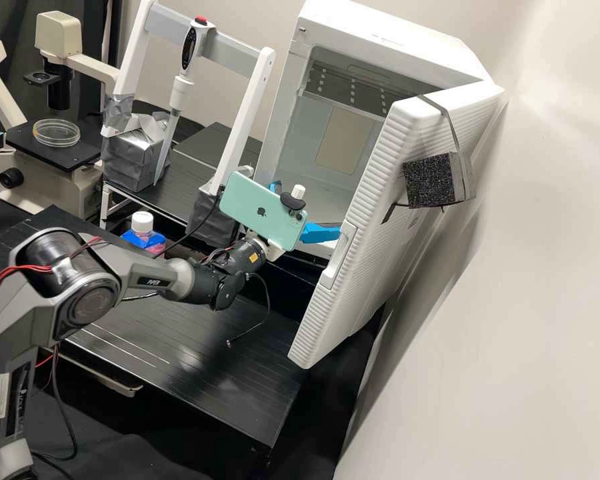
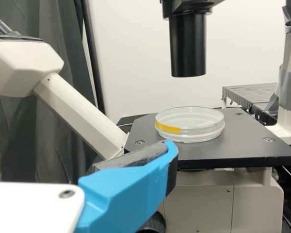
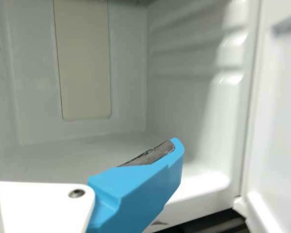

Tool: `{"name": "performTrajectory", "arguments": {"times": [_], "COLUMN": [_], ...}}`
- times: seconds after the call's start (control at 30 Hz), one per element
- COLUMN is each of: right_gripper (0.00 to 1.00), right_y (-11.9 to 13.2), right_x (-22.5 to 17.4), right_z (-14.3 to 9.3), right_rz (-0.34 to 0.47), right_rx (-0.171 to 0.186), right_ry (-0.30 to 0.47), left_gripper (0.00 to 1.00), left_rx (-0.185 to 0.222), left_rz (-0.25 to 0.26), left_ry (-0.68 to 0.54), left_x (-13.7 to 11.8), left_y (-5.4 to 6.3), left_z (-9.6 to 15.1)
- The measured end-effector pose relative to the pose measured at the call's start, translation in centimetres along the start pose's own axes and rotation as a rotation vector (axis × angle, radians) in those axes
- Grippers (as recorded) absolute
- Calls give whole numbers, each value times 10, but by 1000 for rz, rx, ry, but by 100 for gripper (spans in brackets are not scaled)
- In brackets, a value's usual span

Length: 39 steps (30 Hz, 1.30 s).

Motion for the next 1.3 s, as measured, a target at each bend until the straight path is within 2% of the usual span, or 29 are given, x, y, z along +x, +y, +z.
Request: {"name": "performTrajectory", "arguments": {"times": [0.37, 0.73, 0.77, 1.1, 1.27, 1.3], "right_gripper": [100, 100, 0, 0, 0, 0], "right_y": [-20, -23, -24, -26, -30, -30], "right_x": [30, 46, 47, 48, 45, 45], "right_z": [13, 21, 23, 25, 25, 25], "right_rz": [-82, -86, -89, -91, -99, -98], "right_rx": [-5, -8, -9, -25, -71, -70], "right_ry": [-80, -93, -95, -88, -83, -78], "left_gripper": [100, 100, 100, 100, 100, 100], "left_rx": [0, 0, 0, 0, 0, 0], "left_rz": [0, 0, 0, 0, 0, 0], "left_ry": [0, 0, 0, 0, 0, 0], "left_x": [0, 0, 0, 0, 0, 0], "left_y": [0, 0, 0, 0, 0, 0], "left_z": [0, 0, 0, 0, 0, 0]}}
